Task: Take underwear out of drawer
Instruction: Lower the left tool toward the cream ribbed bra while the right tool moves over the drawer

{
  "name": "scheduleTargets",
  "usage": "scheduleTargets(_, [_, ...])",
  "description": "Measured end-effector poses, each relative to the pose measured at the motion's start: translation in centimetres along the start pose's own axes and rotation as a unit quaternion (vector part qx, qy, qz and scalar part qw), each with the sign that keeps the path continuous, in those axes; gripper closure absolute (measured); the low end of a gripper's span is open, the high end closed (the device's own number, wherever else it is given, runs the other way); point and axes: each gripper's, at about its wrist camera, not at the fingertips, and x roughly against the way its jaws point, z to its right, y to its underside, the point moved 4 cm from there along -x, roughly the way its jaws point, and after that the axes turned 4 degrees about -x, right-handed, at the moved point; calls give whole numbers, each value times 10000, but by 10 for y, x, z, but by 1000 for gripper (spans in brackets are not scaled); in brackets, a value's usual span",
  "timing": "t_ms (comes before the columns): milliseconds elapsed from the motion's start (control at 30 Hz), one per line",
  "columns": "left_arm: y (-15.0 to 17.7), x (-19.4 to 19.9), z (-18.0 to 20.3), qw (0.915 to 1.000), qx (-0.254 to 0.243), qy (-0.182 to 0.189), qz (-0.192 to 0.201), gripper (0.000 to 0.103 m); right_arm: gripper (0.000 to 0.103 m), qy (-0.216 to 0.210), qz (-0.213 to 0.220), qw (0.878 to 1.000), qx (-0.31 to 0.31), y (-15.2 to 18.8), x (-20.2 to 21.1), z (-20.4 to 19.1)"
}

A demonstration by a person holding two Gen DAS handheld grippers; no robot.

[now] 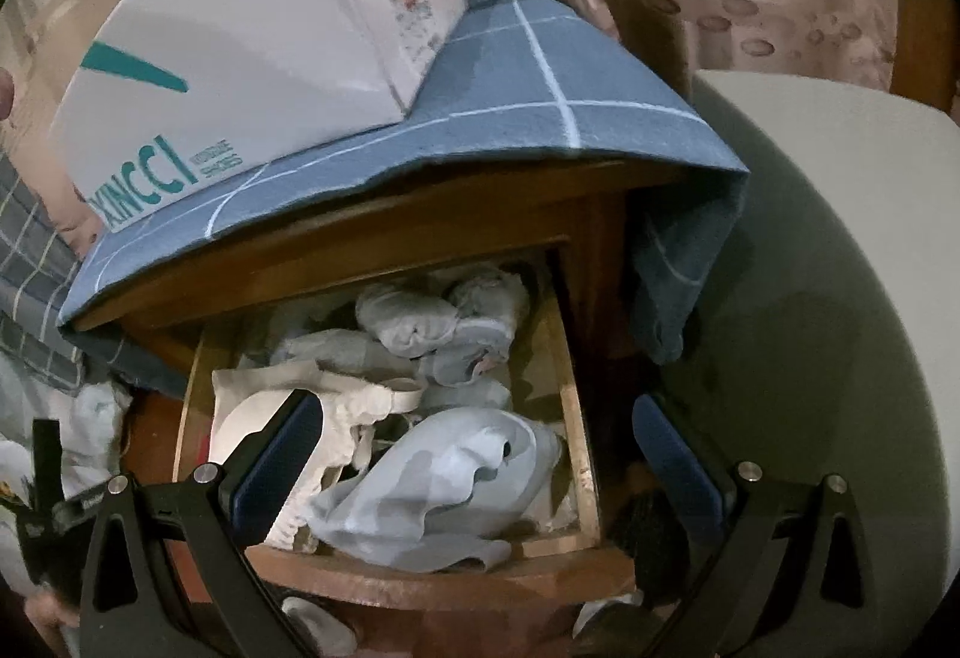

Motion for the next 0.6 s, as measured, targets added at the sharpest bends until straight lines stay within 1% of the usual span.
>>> scheduleTargets(100, [2,5,2,9999,-130,-110,22,0,0,-13,-96,10000,5,1,-3,1])
scheduleTargets(267, [5,4,-3,9998,-138,-119,-128,0,0,-170,-358,9992,70,5,-10,-4])
scheduleTargets(400, [5,10,0,9990,-355,-266,-75,0,0,-286,-597,9975,241,8,-15,-12])
scheduleTargets(433, [5,10,0,9991,-326,-274,-79,0,0,-309,-650,9971,267,9,-17,-14])
scheduleTargets(500, [5,10,0,9991,-324,-258,-75,0,0,-300,-753,9963,298,11,-21,-16])
scheduleTargets(600, [3,12,3,9984,-465,-299,-67,0,0,-260,-914,9949,331,16,-26,-17])
